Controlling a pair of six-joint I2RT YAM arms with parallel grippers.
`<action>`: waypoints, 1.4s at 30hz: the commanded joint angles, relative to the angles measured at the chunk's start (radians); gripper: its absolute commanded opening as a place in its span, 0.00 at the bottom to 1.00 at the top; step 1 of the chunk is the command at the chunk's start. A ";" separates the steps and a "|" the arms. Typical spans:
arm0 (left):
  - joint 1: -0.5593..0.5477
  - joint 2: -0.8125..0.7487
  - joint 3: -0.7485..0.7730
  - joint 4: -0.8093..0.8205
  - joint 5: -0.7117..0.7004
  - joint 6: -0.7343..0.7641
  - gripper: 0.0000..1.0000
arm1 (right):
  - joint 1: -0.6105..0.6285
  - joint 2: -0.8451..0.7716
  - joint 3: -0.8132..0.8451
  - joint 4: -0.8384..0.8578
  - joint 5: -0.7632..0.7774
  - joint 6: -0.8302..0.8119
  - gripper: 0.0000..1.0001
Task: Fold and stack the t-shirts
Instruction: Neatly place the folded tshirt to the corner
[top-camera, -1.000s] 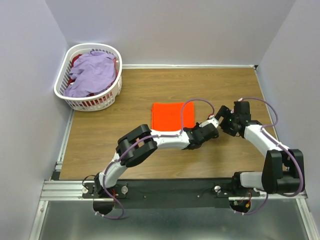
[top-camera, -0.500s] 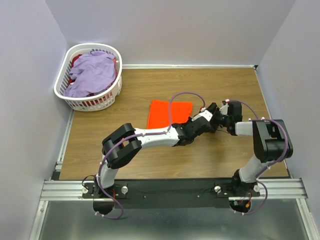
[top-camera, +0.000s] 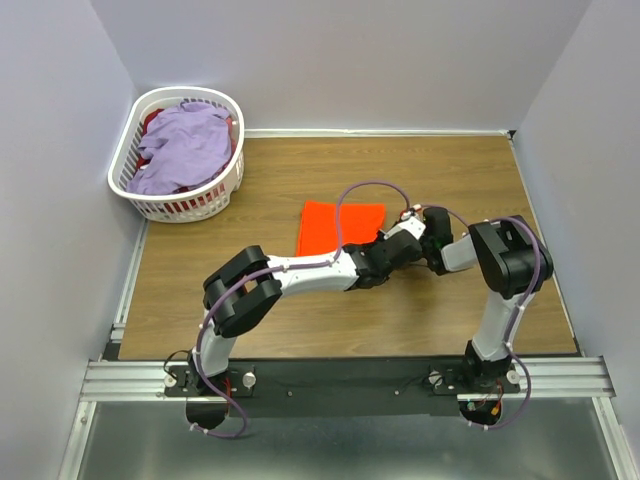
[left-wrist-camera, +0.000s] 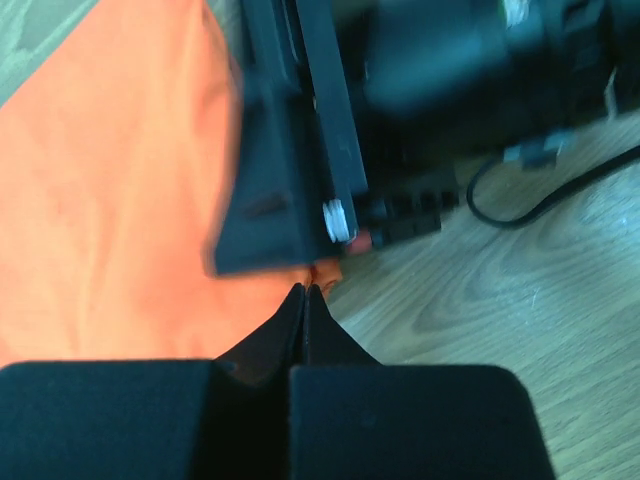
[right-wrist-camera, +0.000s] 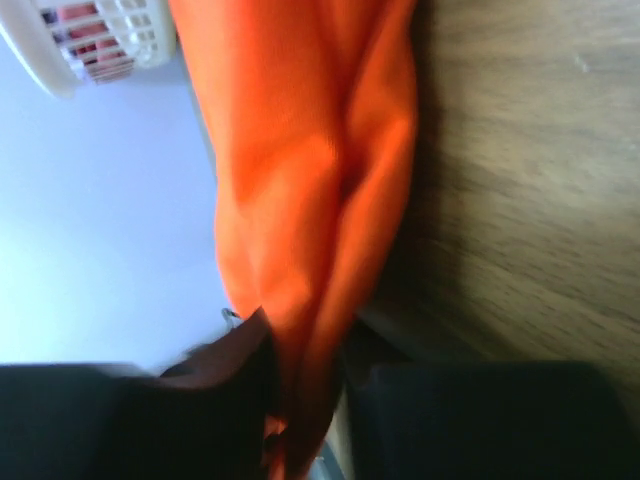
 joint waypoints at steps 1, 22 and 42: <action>0.007 -0.020 0.036 0.013 0.022 -0.023 0.02 | 0.005 0.005 0.014 -0.066 0.021 -0.063 0.08; 0.470 -0.508 -0.108 -0.058 0.224 0.033 0.86 | -0.076 0.095 0.786 -1.065 1.142 -0.946 0.01; 0.747 -0.616 -0.454 0.123 0.284 0.021 0.83 | -0.311 0.678 1.701 -0.971 1.439 -1.289 0.01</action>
